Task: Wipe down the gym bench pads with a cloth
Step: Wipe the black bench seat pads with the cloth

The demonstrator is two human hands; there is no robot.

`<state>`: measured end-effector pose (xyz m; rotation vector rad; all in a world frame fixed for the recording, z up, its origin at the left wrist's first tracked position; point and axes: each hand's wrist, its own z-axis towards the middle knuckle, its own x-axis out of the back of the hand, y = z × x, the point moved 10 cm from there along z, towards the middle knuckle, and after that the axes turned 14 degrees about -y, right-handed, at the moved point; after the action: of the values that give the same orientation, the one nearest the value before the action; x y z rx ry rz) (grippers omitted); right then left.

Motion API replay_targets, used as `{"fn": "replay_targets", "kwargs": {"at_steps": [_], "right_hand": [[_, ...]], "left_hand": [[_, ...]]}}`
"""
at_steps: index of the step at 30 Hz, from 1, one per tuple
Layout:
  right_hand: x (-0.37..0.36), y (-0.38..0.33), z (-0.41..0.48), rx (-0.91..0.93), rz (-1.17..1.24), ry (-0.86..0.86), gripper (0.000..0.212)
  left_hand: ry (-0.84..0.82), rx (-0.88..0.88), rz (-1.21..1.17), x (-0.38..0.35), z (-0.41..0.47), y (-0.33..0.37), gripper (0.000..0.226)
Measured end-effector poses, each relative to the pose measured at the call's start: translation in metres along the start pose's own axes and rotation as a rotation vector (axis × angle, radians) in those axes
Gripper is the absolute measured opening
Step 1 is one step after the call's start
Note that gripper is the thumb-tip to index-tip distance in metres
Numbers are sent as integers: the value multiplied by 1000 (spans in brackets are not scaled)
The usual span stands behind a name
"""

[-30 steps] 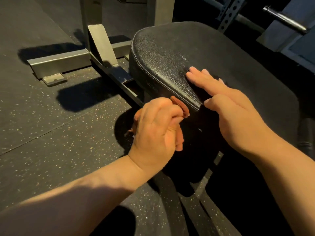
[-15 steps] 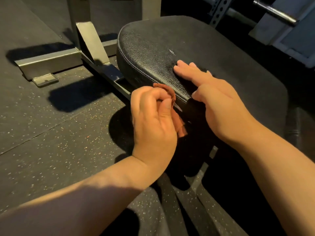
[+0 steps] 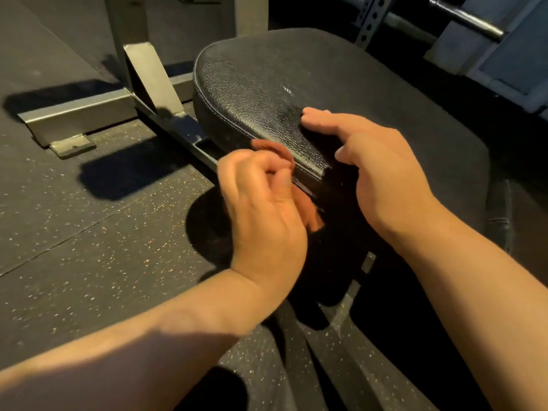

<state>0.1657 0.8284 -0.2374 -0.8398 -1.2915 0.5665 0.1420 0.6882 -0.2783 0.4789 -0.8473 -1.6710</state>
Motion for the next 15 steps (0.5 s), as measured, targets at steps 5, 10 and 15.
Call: {"fn": "replay_targets", "kwargs": {"at_steps": [5,10,15], "right_hand": [[11,2,-7,5,63,109,44],[2,2,-19,3,-313,-122,56],[13,10,-45,-23,-562,-47,54]], "left_hand": [[-283,-65,154,-58,-41,14,19],[-165,-98,51,-8,2,-8,14],[-33,-11,32,0,15,-4,17]]}}
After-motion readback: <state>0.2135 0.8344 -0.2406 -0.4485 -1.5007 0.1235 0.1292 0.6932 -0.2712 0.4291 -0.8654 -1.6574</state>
